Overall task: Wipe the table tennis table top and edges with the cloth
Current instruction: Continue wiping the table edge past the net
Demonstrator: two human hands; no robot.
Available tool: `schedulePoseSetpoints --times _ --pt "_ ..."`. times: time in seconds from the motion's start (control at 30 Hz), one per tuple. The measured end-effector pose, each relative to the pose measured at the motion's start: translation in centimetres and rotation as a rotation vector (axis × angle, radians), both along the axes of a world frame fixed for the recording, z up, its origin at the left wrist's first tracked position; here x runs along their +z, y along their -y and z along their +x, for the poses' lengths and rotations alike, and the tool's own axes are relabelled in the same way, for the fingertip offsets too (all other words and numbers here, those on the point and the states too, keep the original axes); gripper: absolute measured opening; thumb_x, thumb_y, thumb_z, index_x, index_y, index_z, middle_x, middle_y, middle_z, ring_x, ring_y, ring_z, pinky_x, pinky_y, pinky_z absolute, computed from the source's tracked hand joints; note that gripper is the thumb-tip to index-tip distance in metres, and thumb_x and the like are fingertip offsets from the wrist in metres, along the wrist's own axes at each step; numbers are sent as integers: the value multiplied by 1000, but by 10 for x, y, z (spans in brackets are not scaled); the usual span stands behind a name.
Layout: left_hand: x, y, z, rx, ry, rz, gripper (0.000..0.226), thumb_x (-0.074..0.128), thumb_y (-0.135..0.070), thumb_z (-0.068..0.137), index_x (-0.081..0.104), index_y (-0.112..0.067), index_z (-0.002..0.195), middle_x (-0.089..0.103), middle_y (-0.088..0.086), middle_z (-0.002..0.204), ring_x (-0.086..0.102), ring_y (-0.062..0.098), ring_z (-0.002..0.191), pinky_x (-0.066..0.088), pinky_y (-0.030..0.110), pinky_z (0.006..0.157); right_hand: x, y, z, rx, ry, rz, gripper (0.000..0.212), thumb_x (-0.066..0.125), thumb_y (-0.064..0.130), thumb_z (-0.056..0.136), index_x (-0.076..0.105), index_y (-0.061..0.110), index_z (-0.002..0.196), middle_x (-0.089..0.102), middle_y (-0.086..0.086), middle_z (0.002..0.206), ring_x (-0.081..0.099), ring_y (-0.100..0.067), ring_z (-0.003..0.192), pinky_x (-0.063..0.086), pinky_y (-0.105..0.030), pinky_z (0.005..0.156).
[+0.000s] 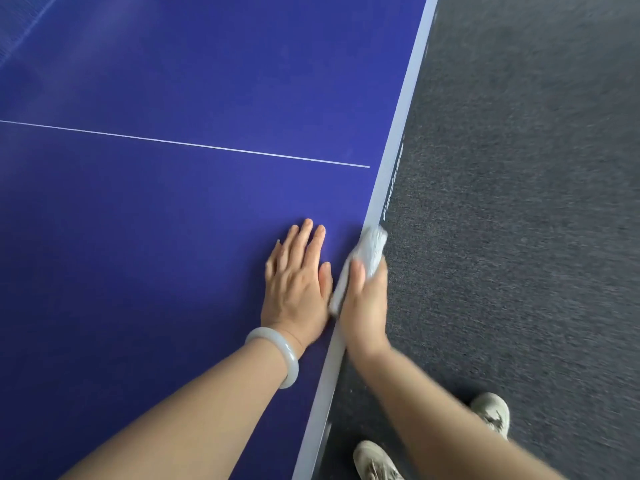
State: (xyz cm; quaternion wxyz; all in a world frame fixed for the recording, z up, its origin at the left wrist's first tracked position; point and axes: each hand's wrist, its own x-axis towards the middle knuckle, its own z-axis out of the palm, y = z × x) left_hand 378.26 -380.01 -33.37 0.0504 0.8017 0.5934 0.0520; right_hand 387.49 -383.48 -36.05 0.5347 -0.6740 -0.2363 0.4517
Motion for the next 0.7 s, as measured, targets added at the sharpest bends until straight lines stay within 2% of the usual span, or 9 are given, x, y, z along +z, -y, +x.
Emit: schedulePoseSetpoints --times 0.1,0.17,0.23,0.33,0.4,0.43,0.53,0.63,0.7 --pt "-3 0 0 -4 -1 2 58 23 -34 98 28 -22 154 21 -4 163 15 16 151 19 42 122 2 -69 41 -18 -25 -62 52 41 35 106 34 9 151 48 -14 146 45 -27 137 33 -42 115" --pt "-3 0 -1 -4 -6 4 56 29 -31 99 28 -22 155 20 -4 164 15 16 151 20 43 121 1 -78 46 -38 -102 -37 50 39 37 107 36 11 150 50 -11 145 46 -24 136 33 -41 116" --pt "-3 0 0 -4 -13 5 55 31 -30 99 29 -21 154 21 -3 163 16 17 151 21 44 121 0 -54 34 -52 -147 42 47 39 31 108 36 14 151 49 -6 147 45 -18 138 30 -38 119" --pt "-2 -2 1 6 -24 11 57 24 -32 97 34 -20 152 27 0 162 21 19 150 23 44 120 2 17 -4 -28 -192 81 56 40 30 105 26 14 156 37 -1 157 31 -8 146 20 -34 124" --pt "-1 -2 2 7 -36 10 59 23 -33 96 36 -19 152 29 0 161 24 20 149 23 44 120 5 50 -23 13 -174 41 66 39 42 99 24 13 157 35 -2 158 30 -10 147 21 -37 124" --pt "0 -2 2 8 -39 7 59 24 -32 95 35 -19 152 29 1 161 24 20 149 23 44 120 7 48 -22 35 -160 19 66 40 41 100 25 11 156 37 -6 156 32 -15 146 23 -40 122" --pt "0 -1 0 7 -41 -5 58 24 -31 97 31 -21 153 25 -1 162 20 19 150 22 44 120 1 -12 5 7 -123 -54 53 42 29 106 30 3 151 43 -20 148 40 -31 140 30 -45 117" --pt "-1 0 0 -4 -67 -15 58 21 -34 98 27 -22 155 20 -4 163 16 18 151 20 43 121 6 -92 53 -6 -84 -137 54 41 39 106 36 3 146 48 -21 143 46 -35 133 35 -44 112" --pt "0 0 -1 0 -67 -18 58 20 -36 99 26 -23 155 19 -4 164 15 17 151 20 43 121 5 -115 65 -16 -78 -139 58 39 45 105 37 4 146 49 -20 142 48 -34 131 37 -41 110"
